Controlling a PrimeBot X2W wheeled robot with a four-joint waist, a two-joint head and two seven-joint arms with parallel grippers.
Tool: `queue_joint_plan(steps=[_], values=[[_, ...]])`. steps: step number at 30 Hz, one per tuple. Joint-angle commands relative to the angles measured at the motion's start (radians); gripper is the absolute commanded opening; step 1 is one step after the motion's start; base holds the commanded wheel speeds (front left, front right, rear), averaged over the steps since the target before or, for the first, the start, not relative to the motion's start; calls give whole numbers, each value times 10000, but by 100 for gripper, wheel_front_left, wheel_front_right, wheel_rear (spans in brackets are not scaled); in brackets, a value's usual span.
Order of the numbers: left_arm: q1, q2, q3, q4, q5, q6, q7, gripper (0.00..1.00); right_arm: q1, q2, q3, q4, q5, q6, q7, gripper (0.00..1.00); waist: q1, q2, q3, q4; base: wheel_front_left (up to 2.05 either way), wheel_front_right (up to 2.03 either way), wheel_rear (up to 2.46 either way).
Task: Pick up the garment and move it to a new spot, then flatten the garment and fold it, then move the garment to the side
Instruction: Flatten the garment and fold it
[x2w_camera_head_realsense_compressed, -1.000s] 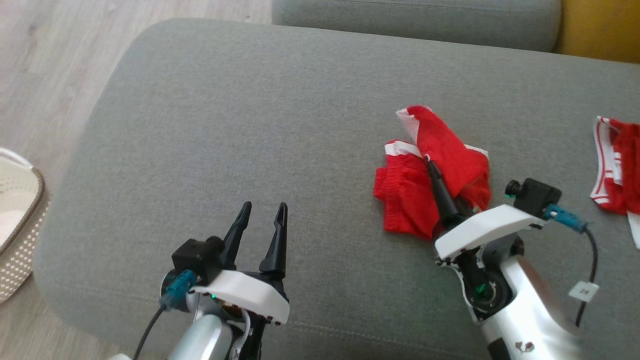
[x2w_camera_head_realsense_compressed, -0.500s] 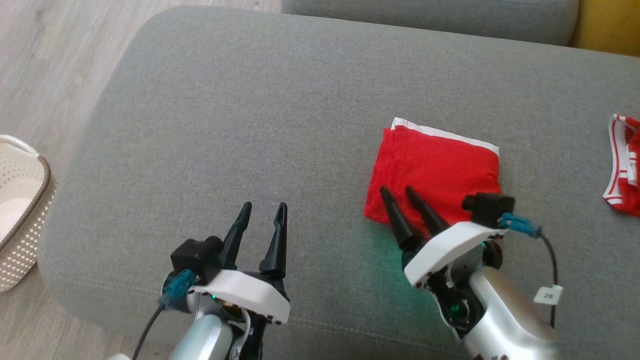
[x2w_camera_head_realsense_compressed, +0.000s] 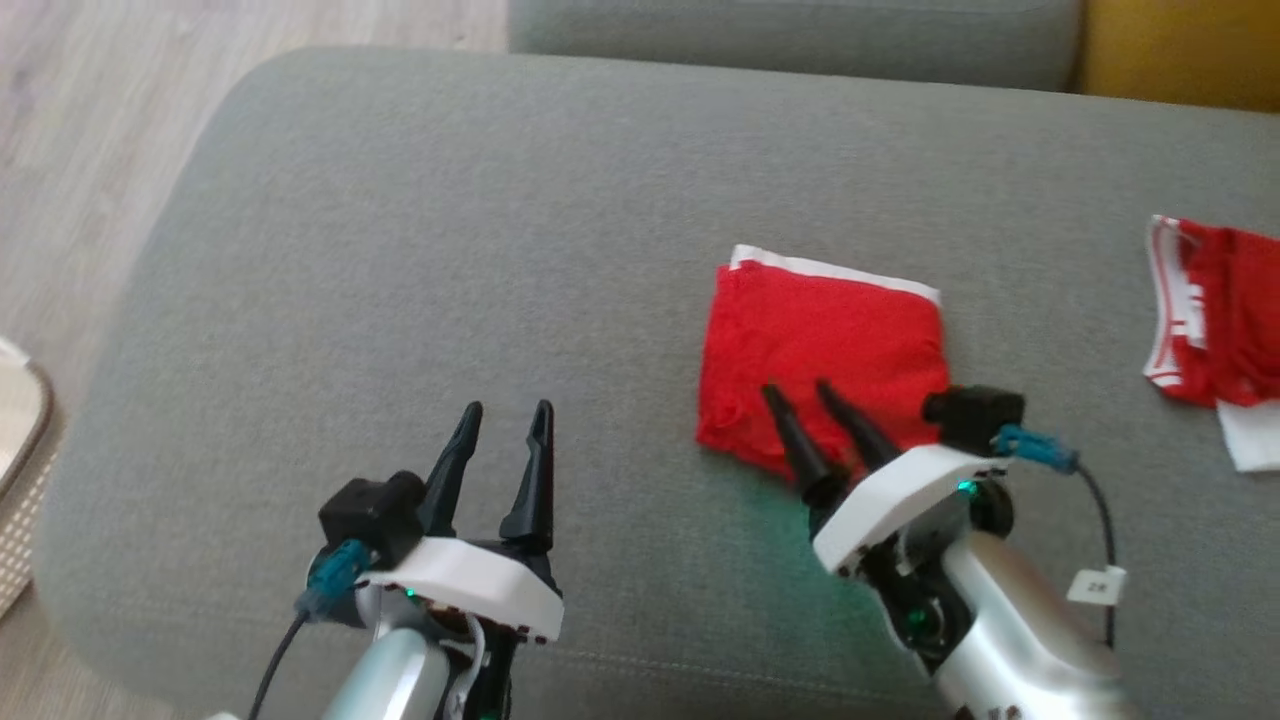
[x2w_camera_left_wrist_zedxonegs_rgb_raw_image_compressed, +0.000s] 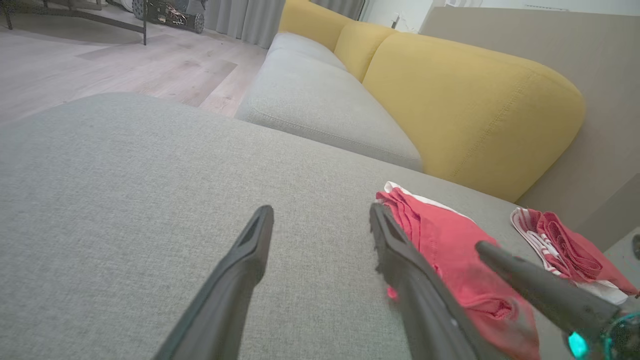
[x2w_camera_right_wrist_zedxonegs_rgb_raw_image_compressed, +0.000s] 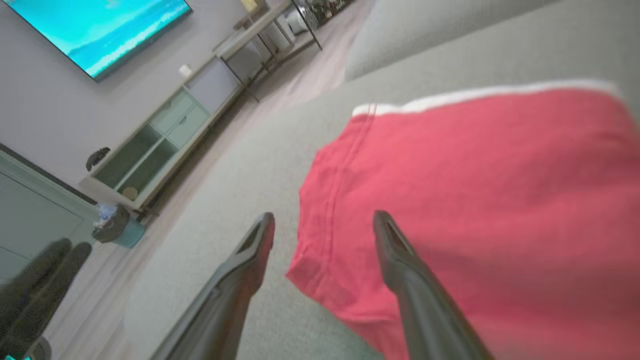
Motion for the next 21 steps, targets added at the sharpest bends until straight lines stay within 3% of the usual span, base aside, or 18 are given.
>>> queue_joint_plan(steps=[1,5,9,16,21], values=[[-104,56,410,-409,90,-45,-63,100,-360,-136,18,-619,-169,-7,-332,100,0,-1,-228,-319,0,0,0],[-44,56,632,-558,27,-60,-63,100,-137,-467,-380,-1277,-407,-7,-684,100,0,-1,-415,-652,0,0,0],[19,56,879,-844,-58,-119,-63,100,359,-1141,-1142,-1943,-1768,-7,-1095,100,0,-1,-597,-1086,0,0,0],[257,56,1095,-1140,-42,-193,-63,100,1717,-1234,-3037,-3154,-4065,-7,-1590,100,0,-1,-807,-1691,0,0,0],[664,56,1337,-1202,-75,-142,-63,100,2495,-668,-3825,-3937,-5389,-7,-1821,100,0,-1,-783,-2048,0,0,0]])
